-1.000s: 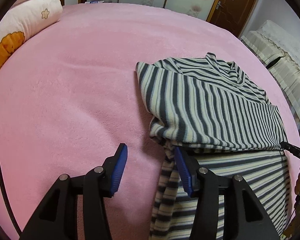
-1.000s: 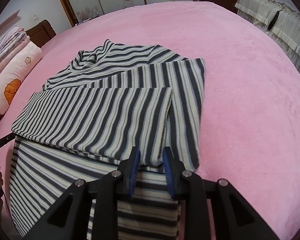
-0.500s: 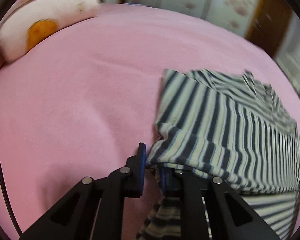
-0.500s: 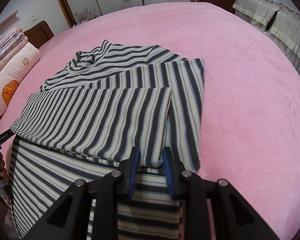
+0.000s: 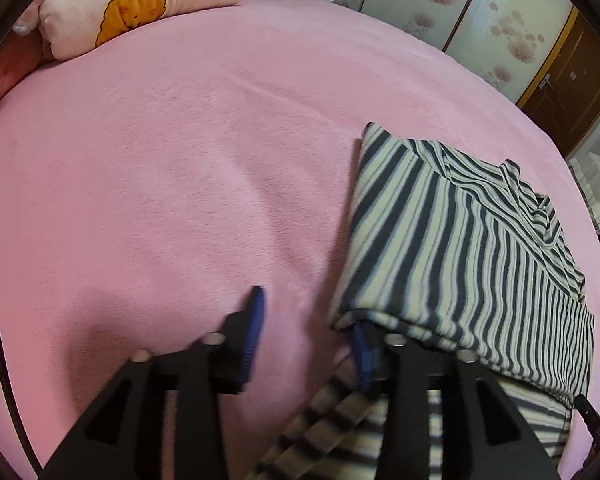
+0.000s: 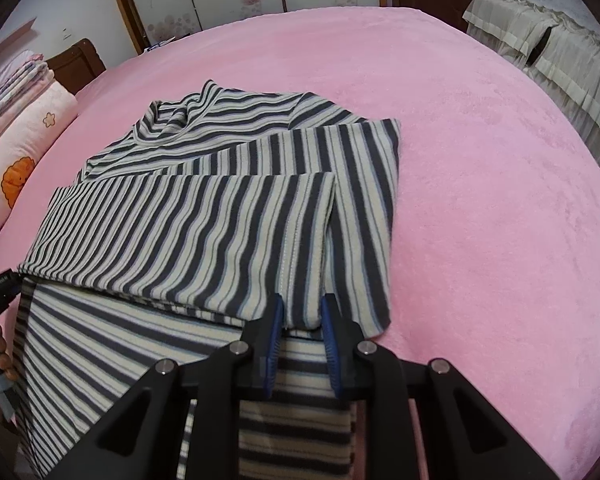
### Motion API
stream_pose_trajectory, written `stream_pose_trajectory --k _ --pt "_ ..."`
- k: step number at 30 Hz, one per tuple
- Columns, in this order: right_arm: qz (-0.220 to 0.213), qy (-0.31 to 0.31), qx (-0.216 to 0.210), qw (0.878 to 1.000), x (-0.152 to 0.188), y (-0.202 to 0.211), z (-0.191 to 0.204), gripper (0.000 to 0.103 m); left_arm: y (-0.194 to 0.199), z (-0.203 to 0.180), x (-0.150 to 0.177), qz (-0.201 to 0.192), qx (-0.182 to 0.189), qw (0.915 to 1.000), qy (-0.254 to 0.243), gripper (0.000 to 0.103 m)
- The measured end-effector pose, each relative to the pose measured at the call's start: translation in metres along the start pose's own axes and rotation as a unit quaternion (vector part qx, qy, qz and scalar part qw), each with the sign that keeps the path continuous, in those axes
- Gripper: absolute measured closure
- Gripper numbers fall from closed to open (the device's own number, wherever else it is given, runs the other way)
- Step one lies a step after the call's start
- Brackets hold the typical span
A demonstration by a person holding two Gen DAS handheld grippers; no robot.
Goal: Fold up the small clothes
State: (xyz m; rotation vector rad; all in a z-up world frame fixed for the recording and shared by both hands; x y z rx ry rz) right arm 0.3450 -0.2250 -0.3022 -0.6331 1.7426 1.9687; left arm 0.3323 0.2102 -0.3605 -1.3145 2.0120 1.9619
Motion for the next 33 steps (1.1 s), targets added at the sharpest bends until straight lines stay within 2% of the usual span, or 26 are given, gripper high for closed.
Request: stream_pose_trajectory --k 1,3,5,7,10,13,15,18,20,23,24,25,26,27,29,33 --pt "0.002 -0.001 -0.001 1.0 0.0 0.003 -0.001 0.084 0.007 0.002 -0.001 0.003 0.002 1.0 -0.003 0.058" --pt "-0.009 -0.01 -0.004 1.0 -0.005 0.015 -0.006 0.084 0.02 0.005 -0.005 -0.002 -0.017 0.9998 -0.014 0.059" --pt "-0.026 -0.016 -0.003 1.0 -0.012 0.027 -0.009 0.084 0.041 0.007 -0.014 -0.027 -0.027 0.999 -0.023 0.06" --pt "-0.046 -0.02 -0.01 0.999 -0.021 0.039 -0.008 0.084 0.055 -0.002 -0.025 -0.052 -0.02 0.9978 -0.035 0.06" --pt "-0.065 -0.008 -0.025 0.998 -0.036 0.043 0.01 0.084 0.063 -0.04 -0.039 -0.08 0.016 0.9948 -0.061 0.06" --pt "-0.066 0.012 -0.044 0.997 -0.048 0.027 0.044 0.084 0.04 -0.076 -0.041 -0.072 0.043 0.9934 -0.078 0.06" --pt "-0.071 0.028 -0.049 0.996 -0.053 0.014 0.066 0.084 0.01 -0.097 -0.037 -0.056 0.055 0.9923 -0.095 0.06" --pt "-0.062 0.051 -0.037 0.996 -0.055 -0.015 0.084 0.084 -0.029 -0.103 -0.03 -0.036 0.02 0.9913 -0.125 0.06" --pt "-0.044 0.054 -0.021 0.997 -0.051 -0.037 0.078 0.084 -0.053 -0.094 -0.028 -0.023 0.001 0.9918 -0.126 0.06" --pt "-0.028 0.056 0.029 0.998 -0.044 -0.057 0.046 0.084 -0.066 -0.077 -0.031 -0.027 0.006 0.9932 -0.113 0.06" --pt "-0.028 0.047 0.025 0.998 -0.041 -0.058 0.034 0.09 -0.067 -0.071 -0.033 -0.03 -0.001 0.9931 -0.113 0.057" --pt "-0.027 0.036 0.016 0.999 -0.039 -0.057 0.024 0.095 -0.068 -0.064 -0.034 -0.029 -0.012 0.9932 -0.112 0.041" --pt "-0.027 0.027 0.017 0.999 -0.038 -0.053 0.015 0.099 -0.068 -0.057 -0.035 -0.03 -0.015 0.9941 -0.103 0.033" --pt "-0.028 0.022 0.018 0.999 -0.037 -0.049 0.008 0.103 -0.068 -0.053 -0.036 -0.029 -0.006 0.9953 -0.092 0.033" --pt "-0.027 0.013 0.008 1.0 -0.036 -0.04 0.003 0.103 -0.066 -0.051 -0.038 -0.025 0.004 0.9963 -0.082 0.033" --pt "-0.034 0.006 0.016 0.999 -0.036 -0.011 -0.004 0.103 -0.04 -0.048 -0.044 -0.031 -0.005 0.9955 -0.089 0.032"
Point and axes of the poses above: each gripper's, at about its wrist camera, not at the fingertips, and y roughly against the way its jaws point, z to its left, x to its underside, the point moved 10 cm from there along -y, roughly the way its jaws point, and after that the axes turned 8 degrees about -z, right-handed, at the moved point
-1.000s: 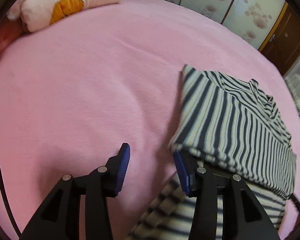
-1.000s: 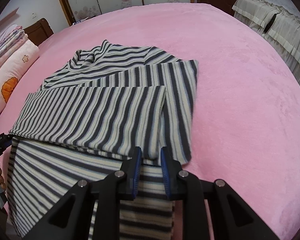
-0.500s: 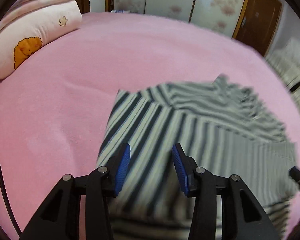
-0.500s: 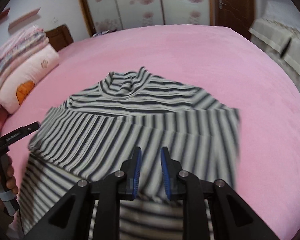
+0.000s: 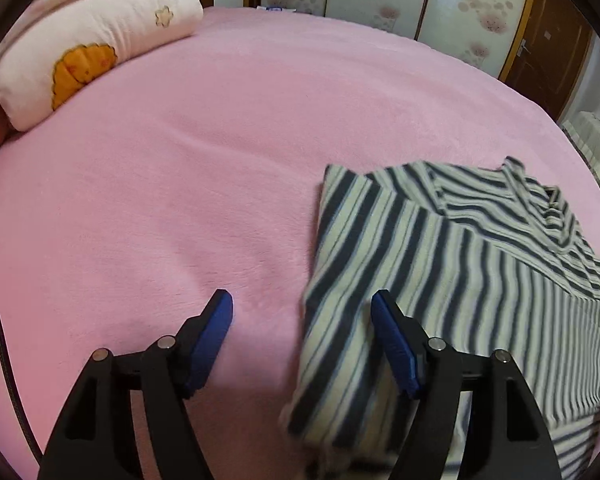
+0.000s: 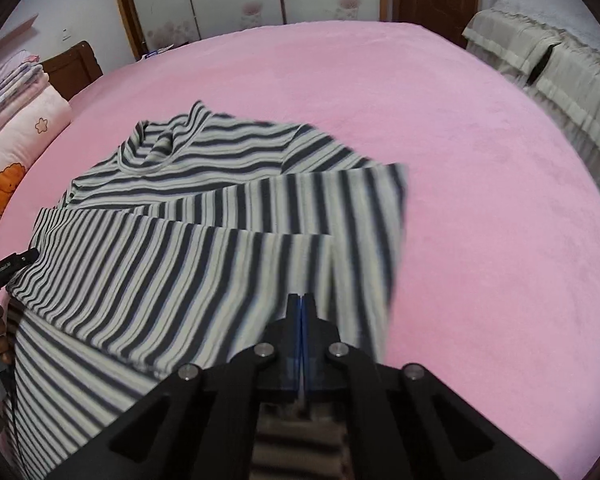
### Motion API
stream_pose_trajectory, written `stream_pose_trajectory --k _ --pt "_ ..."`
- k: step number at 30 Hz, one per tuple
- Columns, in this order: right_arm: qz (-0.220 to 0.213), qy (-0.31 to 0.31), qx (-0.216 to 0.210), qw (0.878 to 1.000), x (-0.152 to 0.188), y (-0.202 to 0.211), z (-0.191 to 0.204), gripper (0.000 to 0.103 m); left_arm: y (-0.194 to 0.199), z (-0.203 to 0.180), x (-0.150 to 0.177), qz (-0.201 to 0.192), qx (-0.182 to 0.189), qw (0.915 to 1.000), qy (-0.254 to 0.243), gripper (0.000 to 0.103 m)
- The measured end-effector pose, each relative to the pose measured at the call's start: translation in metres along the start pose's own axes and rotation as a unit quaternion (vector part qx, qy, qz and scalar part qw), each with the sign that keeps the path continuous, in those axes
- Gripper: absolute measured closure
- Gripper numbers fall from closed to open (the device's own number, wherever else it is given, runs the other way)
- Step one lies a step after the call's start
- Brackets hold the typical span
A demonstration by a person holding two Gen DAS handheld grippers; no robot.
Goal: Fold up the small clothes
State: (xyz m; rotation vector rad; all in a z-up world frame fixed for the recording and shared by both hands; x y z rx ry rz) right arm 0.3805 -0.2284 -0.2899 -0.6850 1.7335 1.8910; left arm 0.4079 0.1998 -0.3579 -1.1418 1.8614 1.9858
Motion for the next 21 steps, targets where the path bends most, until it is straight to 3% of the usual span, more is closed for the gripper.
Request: stream_pose_trajectory --k 4,10,14,18,21 --pt "-0.016 -0.015 -0.013 1.0 -0.004 0.047 -0.003 0.102 0.054 0.0 -0.016 -0.027 0.011 0.9995 -0.013 0.018" --pt "-0.045 -0.021 -0.023 0.999 -0.007 0.134 0.0 0.101 0.177 -0.013 -0.035 -0.096 0.08 0.9911 -0.045 0.017" --pt "-0.063 -0.007 -0.027 0.998 0.0 0.193 0.013 0.1 0.255 -0.014 -0.027 -0.118 0.106 0.9838 -0.085 0.017" --pt "-0.084 0.001 -0.041 0.996 0.015 0.243 0.024 0.1 0.315 -0.004 -0.009 -0.12 0.119 0.9836 -0.064 0.016" --pt "-0.099 0.001 -0.056 0.994 0.03 0.28 0.033 0.1 0.349 0.009 0.004 -0.123 0.105 0.9851 -0.059 0.014"
Point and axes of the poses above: each gripper's, at about its wrist camera, not at the fingertips, and y roughly against the way its jaws point, z to its left, x to its underside, the point moved 10 cm from there along -y, roughly the way its jaws point, and after that the axes turned 8 degrees about -z, right-handed, at the moved point
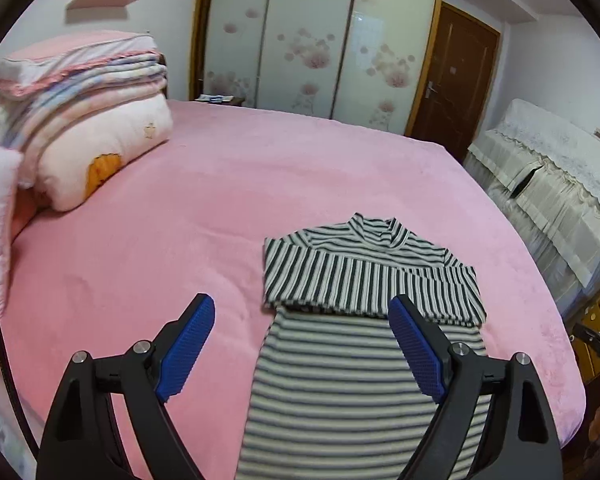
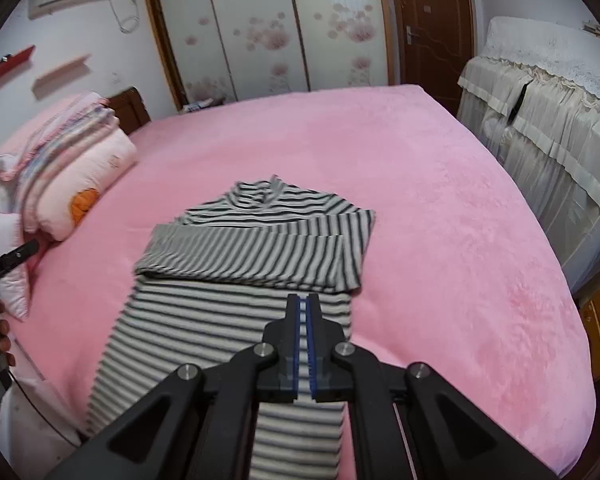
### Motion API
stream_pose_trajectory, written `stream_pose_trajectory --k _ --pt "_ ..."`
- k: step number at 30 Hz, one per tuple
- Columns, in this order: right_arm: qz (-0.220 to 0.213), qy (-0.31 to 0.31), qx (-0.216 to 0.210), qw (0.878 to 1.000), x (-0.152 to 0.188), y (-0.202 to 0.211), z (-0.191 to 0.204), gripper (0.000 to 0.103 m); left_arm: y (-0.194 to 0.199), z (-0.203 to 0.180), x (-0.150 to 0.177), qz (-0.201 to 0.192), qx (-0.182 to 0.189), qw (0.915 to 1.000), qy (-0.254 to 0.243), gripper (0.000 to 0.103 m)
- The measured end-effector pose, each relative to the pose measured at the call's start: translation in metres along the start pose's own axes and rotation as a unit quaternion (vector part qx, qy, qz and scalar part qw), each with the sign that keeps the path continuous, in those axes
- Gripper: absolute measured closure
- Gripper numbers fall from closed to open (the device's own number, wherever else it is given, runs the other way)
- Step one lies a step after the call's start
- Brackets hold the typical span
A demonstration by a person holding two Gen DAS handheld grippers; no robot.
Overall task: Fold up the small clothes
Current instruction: 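Move both tools to the hem of the narrowed shirt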
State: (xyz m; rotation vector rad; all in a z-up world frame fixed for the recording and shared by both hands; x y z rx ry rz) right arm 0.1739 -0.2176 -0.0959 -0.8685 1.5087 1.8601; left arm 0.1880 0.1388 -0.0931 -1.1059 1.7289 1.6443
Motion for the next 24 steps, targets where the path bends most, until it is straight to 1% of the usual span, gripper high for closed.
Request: stream_pose_trajectory --k 3,5,7,8,10,11,13,16,18,20,22,24 --pt "-0.01 0.003 -0.011 1.0 0.01 0.029 0.01 0.1 0.035 -0.001 0.011 -0.003 -0.008 0.9998 -0.016 0.013" --pt "-0.016 0.007 -0.015 1.0 0.016 0.042 0.016 0.1 0.055 -0.001 0.021 -0.007 -0.009 0.9997 -0.022 0.008" --pt "-0.019 0.013 -0.014 1.0 0.027 0.055 0.022 0.098 0.073 -0.001 0.033 -0.012 -0.013 0.9995 -0.026 0.007" --pt "-0.019 0.015 -0.015 1.0 0.032 0.058 0.024 0.097 0.078 0.0 0.038 -0.013 -0.015 0.9993 -0.03 0.007" --pt "-0.02 0.018 -0.016 1.0 0.045 0.065 0.028 0.084 0.086 0.001 0.052 -0.011 -0.016 0.999 -0.04 0.007" --pt "-0.021 0.021 -0.015 0.999 0.052 0.067 0.028 0.081 0.089 0.002 0.061 -0.005 -0.015 0.9989 -0.044 0.007" --pt "-0.021 0.028 -0.01 0.999 0.07 0.071 0.03 0.074 0.089 0.005 0.084 0.015 -0.01 0.9986 -0.05 0.007" --pt "-0.011 0.031 -0.009 0.999 0.099 0.072 0.03 0.074 0.081 0.015 0.119 0.04 -0.009 0.9975 -0.058 0.007" --pt "-0.002 0.033 -0.007 0.999 0.118 0.07 0.028 0.074 0.076 0.025 0.14 0.052 -0.016 0.9963 -0.066 0.007" --pt "0.011 0.035 0.002 0.999 0.14 0.066 0.023 0.074 0.067 0.038 0.167 0.073 -0.02 0.9947 -0.07 0.007" --pt "0.029 0.031 0.005 0.999 0.162 0.059 0.016 0.074 0.057 0.051 0.197 0.105 -0.018 0.9927 -0.056 0.007" --pt "0.048 0.024 0.003 0.999 0.183 0.053 0.008 0.074 0.045 0.066 0.226 0.144 -0.005 0.9893 -0.026 0.007"
Point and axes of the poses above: each gripper's, at about its wrist camera, not at the fingertips, and y roughly against the way its jaws point, z to its left, x to its underside, the point moved 10 cm from there along -y, roughly the way its jaws point, and after that the axes turned 8 degrees about -z, right-handed, at the moved point
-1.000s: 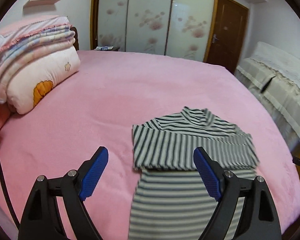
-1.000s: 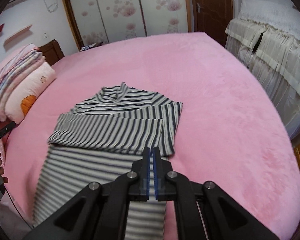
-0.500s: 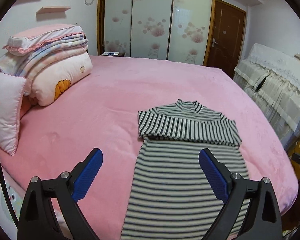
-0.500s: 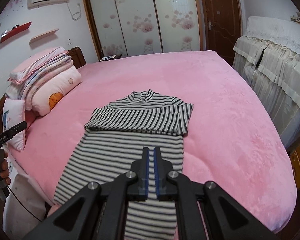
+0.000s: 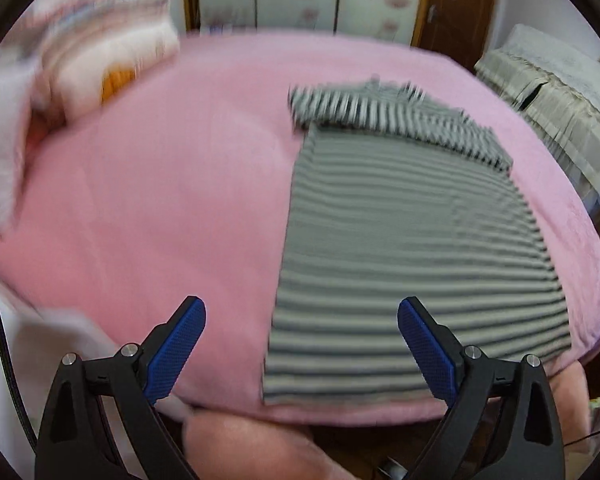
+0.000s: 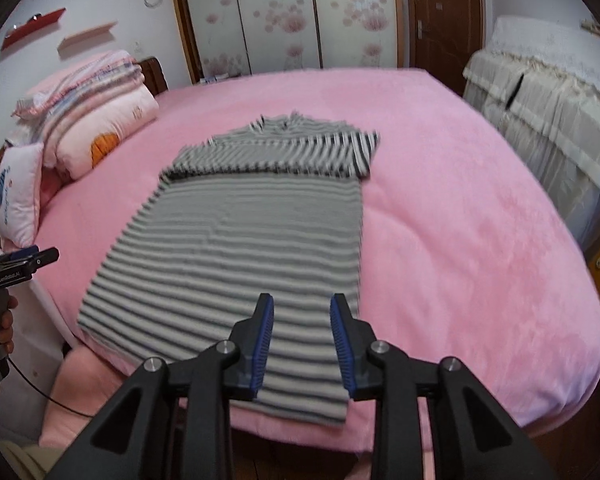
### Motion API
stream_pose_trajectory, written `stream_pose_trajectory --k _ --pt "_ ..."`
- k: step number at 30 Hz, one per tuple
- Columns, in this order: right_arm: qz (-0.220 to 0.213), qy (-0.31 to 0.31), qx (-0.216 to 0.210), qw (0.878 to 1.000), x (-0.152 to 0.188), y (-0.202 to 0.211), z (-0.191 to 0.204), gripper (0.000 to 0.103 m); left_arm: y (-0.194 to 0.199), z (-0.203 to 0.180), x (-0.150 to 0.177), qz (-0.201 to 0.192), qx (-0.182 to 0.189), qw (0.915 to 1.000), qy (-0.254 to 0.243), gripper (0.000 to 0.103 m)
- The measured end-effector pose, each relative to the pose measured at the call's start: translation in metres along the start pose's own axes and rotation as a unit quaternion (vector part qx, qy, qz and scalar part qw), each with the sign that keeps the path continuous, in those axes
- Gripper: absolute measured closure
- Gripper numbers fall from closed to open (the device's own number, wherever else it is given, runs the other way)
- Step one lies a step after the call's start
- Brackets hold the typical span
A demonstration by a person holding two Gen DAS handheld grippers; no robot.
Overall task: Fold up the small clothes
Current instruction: 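Move both tools to the hem of the narrowed shirt, then close both tools on the shirt hem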
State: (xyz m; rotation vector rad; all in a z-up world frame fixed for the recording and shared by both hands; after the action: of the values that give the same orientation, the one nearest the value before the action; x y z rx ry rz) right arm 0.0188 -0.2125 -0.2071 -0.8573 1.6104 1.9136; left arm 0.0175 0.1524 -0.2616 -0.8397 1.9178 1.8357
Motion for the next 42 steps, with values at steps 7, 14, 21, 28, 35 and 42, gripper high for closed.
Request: stream_pose_trajectory --k 7,14,21,28,35,42 --pt "0.063 -0.036 -0.014 0.997 0.06 -0.024 -0.024 0.074 -0.034 0.034 0.051 0.054 0.064 0.994 0.07 0.013" --pt "0.107 -0.064 -0.043 0.991 0.097 -0.04 -0.039 0.074 -0.056 0.038 0.071 0.084 0.11 0.9874 0.076 0.026" --pt "0.12 -0.095 -0.08 0.985 0.102 -0.053 -0.04 0.074 -0.067 0.036 0.075 0.09 0.144 0.9819 0.084 0.027" --pt "0.139 -0.077 -0.101 0.982 0.109 -0.07 -0.027 0.074 -0.066 0.026 0.081 0.101 0.178 0.9757 0.08 0.027" --pt "0.142 -0.093 -0.114 0.979 0.113 -0.07 -0.03 0.074 -0.068 0.028 0.085 0.107 0.203 0.9677 0.106 0.036" --pt "0.142 -0.123 -0.123 0.974 0.118 -0.074 -0.032 0.074 -0.075 0.034 0.085 0.097 0.222 0.9591 0.146 0.036"
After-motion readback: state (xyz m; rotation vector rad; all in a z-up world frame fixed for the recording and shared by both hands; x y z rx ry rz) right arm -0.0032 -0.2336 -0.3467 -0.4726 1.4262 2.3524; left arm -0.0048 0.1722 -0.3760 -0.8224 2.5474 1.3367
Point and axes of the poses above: each gripper's, at about its wrist camera, not at the fingertips, and y roughly against the way its jaws point, z to its left, x to its underside, the point moved 10 cm from there along -y, roughly the way its jaws point, and after that the axes turned 8 degrees about -z, right-handed, at the moved point
